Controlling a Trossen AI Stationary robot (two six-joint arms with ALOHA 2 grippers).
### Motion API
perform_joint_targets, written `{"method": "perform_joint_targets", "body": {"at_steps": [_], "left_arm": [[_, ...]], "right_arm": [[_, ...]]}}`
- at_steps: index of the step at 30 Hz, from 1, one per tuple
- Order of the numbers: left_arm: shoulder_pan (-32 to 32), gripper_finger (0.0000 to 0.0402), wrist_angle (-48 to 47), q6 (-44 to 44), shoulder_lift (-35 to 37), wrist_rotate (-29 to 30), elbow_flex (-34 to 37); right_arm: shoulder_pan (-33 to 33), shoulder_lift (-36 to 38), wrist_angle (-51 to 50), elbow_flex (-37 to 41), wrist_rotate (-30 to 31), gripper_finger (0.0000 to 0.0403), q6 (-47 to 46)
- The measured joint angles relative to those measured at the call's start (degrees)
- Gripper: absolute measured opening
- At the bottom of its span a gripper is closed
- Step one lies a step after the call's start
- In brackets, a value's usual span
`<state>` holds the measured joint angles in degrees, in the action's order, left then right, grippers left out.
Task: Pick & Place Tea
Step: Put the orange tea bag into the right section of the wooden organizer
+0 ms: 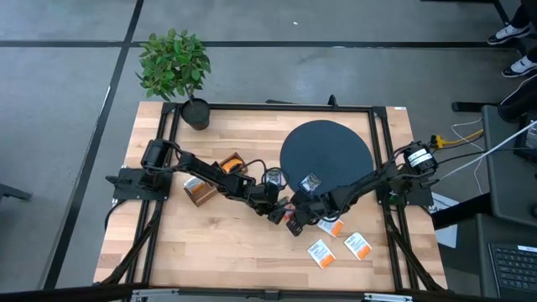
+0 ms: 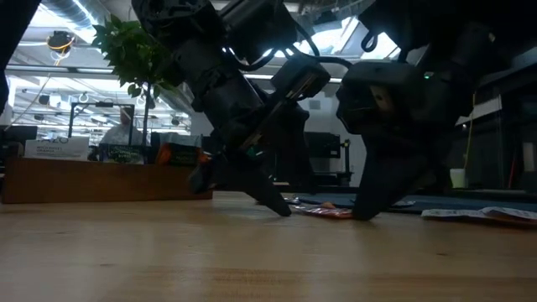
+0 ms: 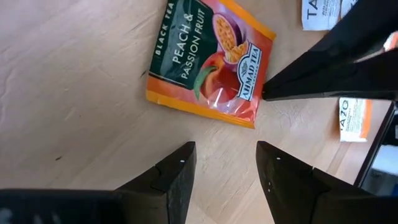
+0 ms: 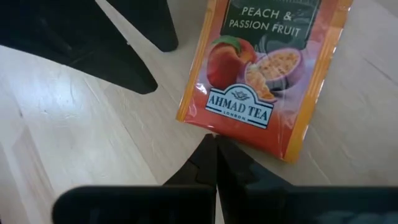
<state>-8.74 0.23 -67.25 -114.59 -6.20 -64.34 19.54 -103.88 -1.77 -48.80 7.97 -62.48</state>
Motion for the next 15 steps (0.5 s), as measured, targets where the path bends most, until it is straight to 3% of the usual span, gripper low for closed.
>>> {"method": "perform_joint_targets", "body": {"at_steps": [15], "left_arm": [[4.2, 0.0168, -0.2, 9.2, -0.2, -4.1, 0.0]], "right_arm": [[1.0, 0.1, -0.6, 0.0, -2.0, 0.0002, -1.8]]}}
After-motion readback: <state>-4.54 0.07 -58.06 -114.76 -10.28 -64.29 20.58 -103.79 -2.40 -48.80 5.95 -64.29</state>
